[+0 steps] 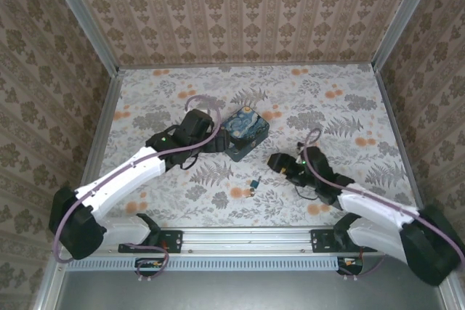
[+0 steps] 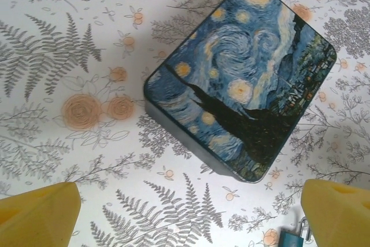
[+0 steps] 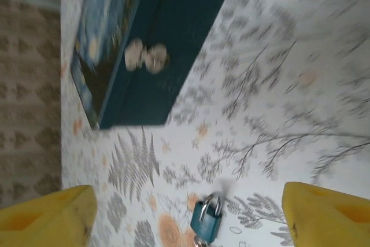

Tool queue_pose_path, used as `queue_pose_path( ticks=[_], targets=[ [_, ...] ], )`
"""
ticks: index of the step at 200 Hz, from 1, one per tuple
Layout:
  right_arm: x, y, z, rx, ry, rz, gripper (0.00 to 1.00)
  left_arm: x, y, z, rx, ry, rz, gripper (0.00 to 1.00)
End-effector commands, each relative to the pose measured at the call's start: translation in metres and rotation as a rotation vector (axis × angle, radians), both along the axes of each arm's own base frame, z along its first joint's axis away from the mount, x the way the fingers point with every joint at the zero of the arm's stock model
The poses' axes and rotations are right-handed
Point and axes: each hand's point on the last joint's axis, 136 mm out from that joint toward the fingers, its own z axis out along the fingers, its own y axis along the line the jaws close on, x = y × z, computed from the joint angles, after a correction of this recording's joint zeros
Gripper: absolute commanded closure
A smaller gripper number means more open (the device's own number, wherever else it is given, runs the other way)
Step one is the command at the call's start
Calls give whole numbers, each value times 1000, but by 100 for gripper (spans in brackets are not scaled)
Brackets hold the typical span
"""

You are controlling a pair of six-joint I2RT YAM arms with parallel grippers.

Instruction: Unlock a padlock with a key

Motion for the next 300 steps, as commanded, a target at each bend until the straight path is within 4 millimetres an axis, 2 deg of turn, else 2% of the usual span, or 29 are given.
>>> queue_pose_path(
  ticks=[1,26,57,71,88,105,108,130,150,170,189,208,246,249,262,270,288,294,300],
  targets=[
    [-3,-31,22,-144,-16,2,1,4,35,7,50,-68,97,0],
    [18,-63,62,-263,-83,-57,0,11,78,26,154,-221,205,0],
    [51,-114,95,-511,-174,-223,1,18,120,50,251,-428,298,0],
    [66,-128,109,-615,-254,-259,0,21,136,56,314,-502,325,0],
    [81,-147,121,-736,-339,-343,1,26,157,55,390,-519,378,0],
    [93,-163,127,-834,-429,-425,0,33,172,45,412,-489,402,0],
    [95,-165,128,-851,-444,-430,1,34,181,43,417,-483,433,0],
    [107,-181,116,-953,-466,-464,0,43,201,29,371,-501,467,0],
    [116,-196,84,-1006,-399,-485,0,47,219,17,338,-530,497,0],
    [123,-201,59,-1012,-370,-489,0,50,234,0,343,-530,513,0],
    [129,-198,39,-1026,-343,-441,1,56,240,-14,343,-531,515,0],
    [132,-201,19,-1002,-319,-429,1,71,232,-23,336,-552,457,0],
    [136,-200,26,-978,-415,-400,0,94,215,-53,362,-579,354,0],
    [135,-200,16,-979,-409,-390,0,95,214,-53,372,-588,345,0],
    [133,-204,10,-934,-469,-415,1,101,207,-60,379,-593,308,0],
    [135,-199,11,-913,-485,-382,1,104,205,-64,375,-595,291,0],
    [135,-180,-5,-893,-530,-271,1,110,202,-76,375,-583,268,0],
    [137,-177,1,-891,-583,-277,1,113,200,-80,376,-585,259,0],
    [137,-177,-2,-890,-555,-265,0,115,200,-79,390,-589,251,0]
  ],
)
